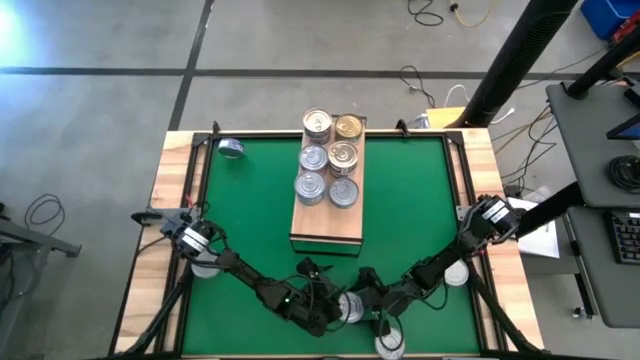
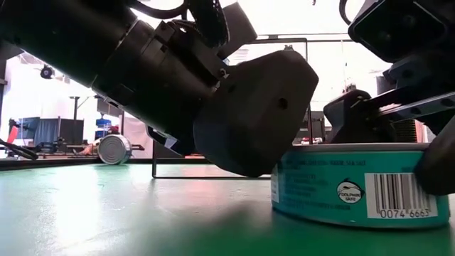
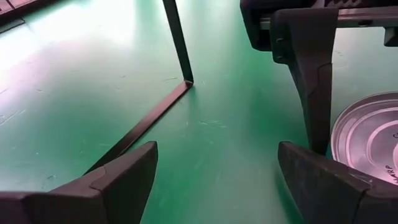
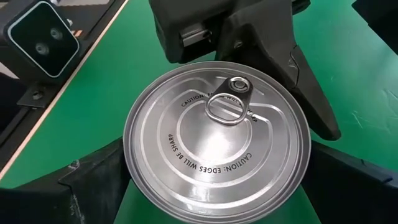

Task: Stack canned seafood by type on shelf
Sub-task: Stack the green blue tuna can on top of the other green blue can on the shelf

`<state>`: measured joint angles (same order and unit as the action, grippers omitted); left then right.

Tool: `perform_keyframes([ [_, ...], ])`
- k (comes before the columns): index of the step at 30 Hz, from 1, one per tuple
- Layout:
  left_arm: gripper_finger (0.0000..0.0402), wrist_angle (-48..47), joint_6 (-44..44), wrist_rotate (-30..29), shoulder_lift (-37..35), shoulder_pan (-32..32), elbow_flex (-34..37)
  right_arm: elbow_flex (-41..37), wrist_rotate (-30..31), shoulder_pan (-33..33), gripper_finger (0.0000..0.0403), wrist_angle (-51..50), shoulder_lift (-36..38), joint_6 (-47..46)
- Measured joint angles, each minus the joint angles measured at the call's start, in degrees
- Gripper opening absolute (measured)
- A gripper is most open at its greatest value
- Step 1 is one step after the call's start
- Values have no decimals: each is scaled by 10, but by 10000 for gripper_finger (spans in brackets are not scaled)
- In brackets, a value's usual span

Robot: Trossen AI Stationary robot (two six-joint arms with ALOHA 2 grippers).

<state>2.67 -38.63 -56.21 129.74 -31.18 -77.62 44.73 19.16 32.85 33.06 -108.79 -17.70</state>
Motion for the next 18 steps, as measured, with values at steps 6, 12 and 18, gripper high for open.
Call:
perform_keyframes([
  [6, 319, -21, -5, -3, -5, 0, 4, 0, 5, -1, 400, -1, 0, 5],
  [12, 320, -145, -38, -33, -44, -13, 5, 3, 30, -9, 382, 1, -1, 3],
  [18, 320, -346, -158, -68, -102, -50, 4, 3, 42, -13, 369, -5, -1, 2],
])
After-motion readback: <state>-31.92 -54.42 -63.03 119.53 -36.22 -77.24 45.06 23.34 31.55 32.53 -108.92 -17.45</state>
